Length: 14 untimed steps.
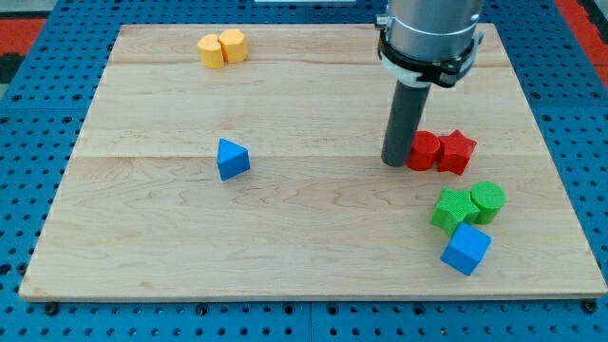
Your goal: Move the blue triangle closer to the blue cube
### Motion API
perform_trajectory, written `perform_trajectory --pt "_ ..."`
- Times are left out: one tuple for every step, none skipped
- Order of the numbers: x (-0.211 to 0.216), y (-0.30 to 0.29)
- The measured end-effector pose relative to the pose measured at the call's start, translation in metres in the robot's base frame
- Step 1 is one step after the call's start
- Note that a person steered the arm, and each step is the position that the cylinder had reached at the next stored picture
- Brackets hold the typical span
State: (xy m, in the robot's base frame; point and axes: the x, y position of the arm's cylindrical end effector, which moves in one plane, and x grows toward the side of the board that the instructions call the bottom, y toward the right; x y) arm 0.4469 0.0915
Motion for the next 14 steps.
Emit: perform_trajectory --pt "-0.023 -0.085" --pt "-0.076 -0.191" --pt "-0.09 -0.283" --pt "-0.001 -0.277" --pt "0.03 -0.2" --pt "-0.003 -0.221" --pt "-0.004 -0.195" --pt "0.062 -0.115" --pt "0.086 -0.083" --pt "0.065 -0.137" --pt "0.029 -0.153" --pt "0.039 -0.082" --pt "0.036 -0.058" --pt "0.013 -0.055"
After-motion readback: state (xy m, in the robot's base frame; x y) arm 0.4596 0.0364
